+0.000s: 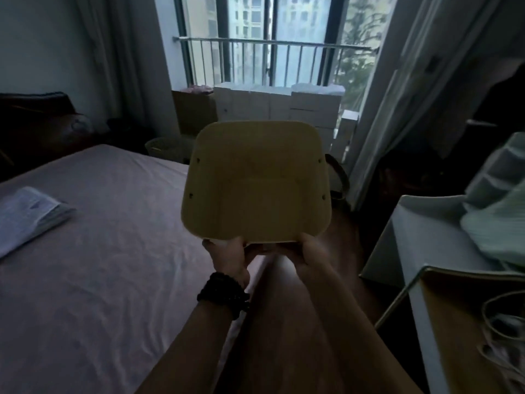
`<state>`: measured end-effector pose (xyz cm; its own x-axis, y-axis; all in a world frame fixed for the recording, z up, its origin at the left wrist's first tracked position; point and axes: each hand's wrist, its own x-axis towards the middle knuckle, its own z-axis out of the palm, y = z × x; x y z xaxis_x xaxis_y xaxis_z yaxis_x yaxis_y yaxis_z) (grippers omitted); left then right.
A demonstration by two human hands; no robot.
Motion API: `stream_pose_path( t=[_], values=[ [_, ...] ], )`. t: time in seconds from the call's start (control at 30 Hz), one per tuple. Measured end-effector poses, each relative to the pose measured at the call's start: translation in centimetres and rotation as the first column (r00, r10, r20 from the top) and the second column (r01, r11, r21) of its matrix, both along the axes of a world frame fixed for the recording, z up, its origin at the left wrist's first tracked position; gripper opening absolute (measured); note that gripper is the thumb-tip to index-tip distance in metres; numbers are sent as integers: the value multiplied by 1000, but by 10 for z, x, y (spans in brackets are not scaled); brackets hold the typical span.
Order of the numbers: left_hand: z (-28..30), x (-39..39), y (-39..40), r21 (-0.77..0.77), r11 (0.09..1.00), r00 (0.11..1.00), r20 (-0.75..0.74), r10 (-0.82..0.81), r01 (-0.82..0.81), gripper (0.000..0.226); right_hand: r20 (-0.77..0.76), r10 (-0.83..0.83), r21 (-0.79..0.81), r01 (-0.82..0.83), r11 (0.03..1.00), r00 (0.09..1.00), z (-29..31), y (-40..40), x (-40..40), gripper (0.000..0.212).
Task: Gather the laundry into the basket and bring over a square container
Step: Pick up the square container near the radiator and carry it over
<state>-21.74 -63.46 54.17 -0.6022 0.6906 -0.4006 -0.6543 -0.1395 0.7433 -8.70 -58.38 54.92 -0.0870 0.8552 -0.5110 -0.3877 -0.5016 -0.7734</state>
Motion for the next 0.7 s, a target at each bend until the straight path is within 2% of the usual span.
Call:
stream_pose_path(
  t=[0.07, 0.13, 0.23, 0.3, 0.37, 0.47, 0.7],
  values=[
    [-4, 5, 45, -19, 999, 998, -19, -52, 51, 68, 52, -25, 14, 25, 1000, 998, -6, 42, 10, 11],
    [-12, 7, 96, -46, 993, 993, -43, -113, 111, 70, 47, -71, 45, 69, 997, 996, -15, 89, 17, 10],
    [-22, 5, 177, -88, 981, 982, -51, -180, 175, 75, 42, -195, 37, 194, 980, 980, -23, 157, 16, 45],
    [-28, 2, 231, -86, 974, 976, -57, -213, 207, 73, 44, -268, -10, 269, 963, 962, -22, 196, 9, 52],
    [-26, -3, 290, -78, 965, 965, -67, -254, 249, 68, 83, -313, -34, 316, 948, 946, -13, 240, 2, 46],
    [-20, -9, 372, -117, 941, 942, -73, -326, 317, 62, 125, -388, -42, 396, 917, 913, -2, 307, -4, 26],
    [-12, -5, 522, -79, 904, 899, -97, -426, 420, 63, 139, -456, -67, 468, 881, 879, 15, 440, 0, 41]
  ],
)
